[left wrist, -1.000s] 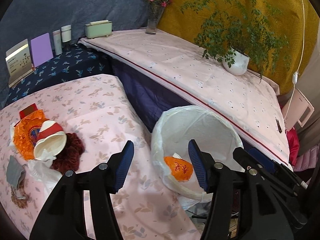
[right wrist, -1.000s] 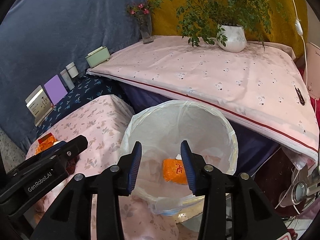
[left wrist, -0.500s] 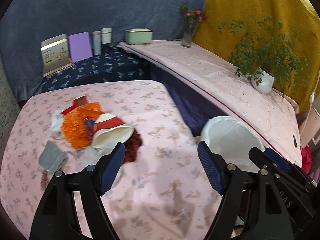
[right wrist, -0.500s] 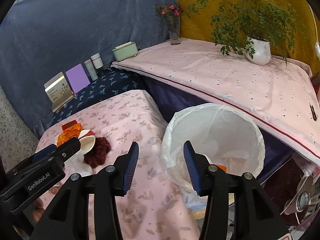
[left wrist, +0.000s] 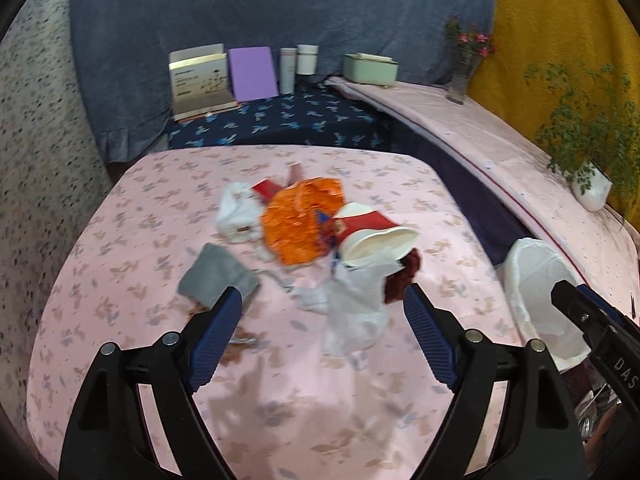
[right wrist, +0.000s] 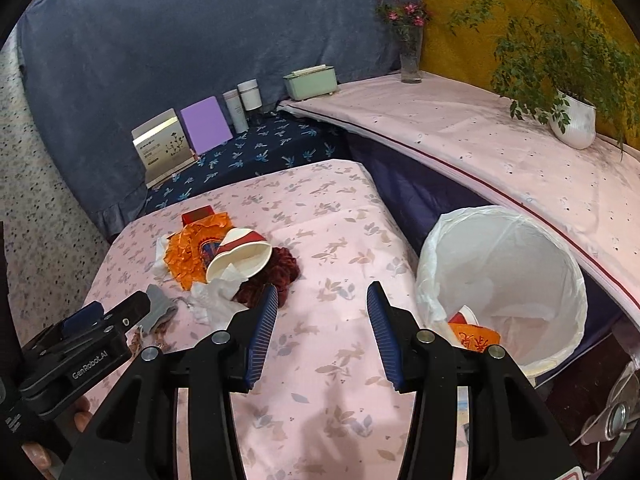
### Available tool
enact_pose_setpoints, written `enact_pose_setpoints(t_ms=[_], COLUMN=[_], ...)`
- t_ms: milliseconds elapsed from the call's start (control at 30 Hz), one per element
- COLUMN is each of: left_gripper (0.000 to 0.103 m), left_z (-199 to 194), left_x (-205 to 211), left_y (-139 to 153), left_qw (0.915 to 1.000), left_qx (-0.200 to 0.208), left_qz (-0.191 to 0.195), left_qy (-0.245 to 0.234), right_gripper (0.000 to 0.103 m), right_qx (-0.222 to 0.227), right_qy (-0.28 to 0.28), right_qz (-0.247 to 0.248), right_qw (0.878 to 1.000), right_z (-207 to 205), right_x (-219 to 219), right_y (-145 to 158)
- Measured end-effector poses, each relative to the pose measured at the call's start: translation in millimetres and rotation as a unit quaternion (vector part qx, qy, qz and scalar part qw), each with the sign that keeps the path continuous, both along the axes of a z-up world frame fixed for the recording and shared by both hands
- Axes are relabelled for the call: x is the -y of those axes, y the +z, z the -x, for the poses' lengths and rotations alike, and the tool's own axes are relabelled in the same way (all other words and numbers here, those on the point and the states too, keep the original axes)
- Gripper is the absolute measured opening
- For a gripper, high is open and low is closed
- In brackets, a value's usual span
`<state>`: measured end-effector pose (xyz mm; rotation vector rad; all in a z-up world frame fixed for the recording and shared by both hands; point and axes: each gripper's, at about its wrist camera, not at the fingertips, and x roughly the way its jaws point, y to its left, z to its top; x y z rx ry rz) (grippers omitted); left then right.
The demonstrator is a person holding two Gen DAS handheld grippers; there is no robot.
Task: Collect trash
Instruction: 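Withdraw both tools from the bin back over the table, then grasp the white tissue with the right gripper while the left gripper grasps the brown scrunchie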
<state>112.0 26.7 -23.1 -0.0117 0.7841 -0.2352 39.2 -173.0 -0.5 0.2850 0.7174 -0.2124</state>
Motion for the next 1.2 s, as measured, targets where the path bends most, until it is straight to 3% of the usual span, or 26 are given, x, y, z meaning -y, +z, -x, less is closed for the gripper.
enact_pose_setpoints(t_ms=[400, 533, 867, 1200], left_gripper=[0.079, 0.079, 0.078, 0.063], left_z=[-14, -20, -33, -50], left_x=[-74, -93, -116, -120], left_y=[-38, -54, -87, -108], left_qw=[0.9971, 0.995, 0.991, 0.988], left_qx=[-0.044, -0.062, -0.097, -0.128], left_qz=[0.0, 0.001, 0.001, 0.008], left_qy=[0.063, 0.078, 0.092, 0.087], right_gripper=[0.046, 0.051, 0.052, 0.052], right_qx=[-0.027, -0.037, -0.065, -0.086], right_qy=[0.046, 0.055, 0.078, 0.086], right_qz=[-0.004, -0.012, -0.011, -0.01], right_qw=[0.999, 0.998, 0.995, 0.993], right_z=[-31, -42, -75, -103], right_x=[-51, -62, -88, -101], right_y=[-26, -37, -64, -87])
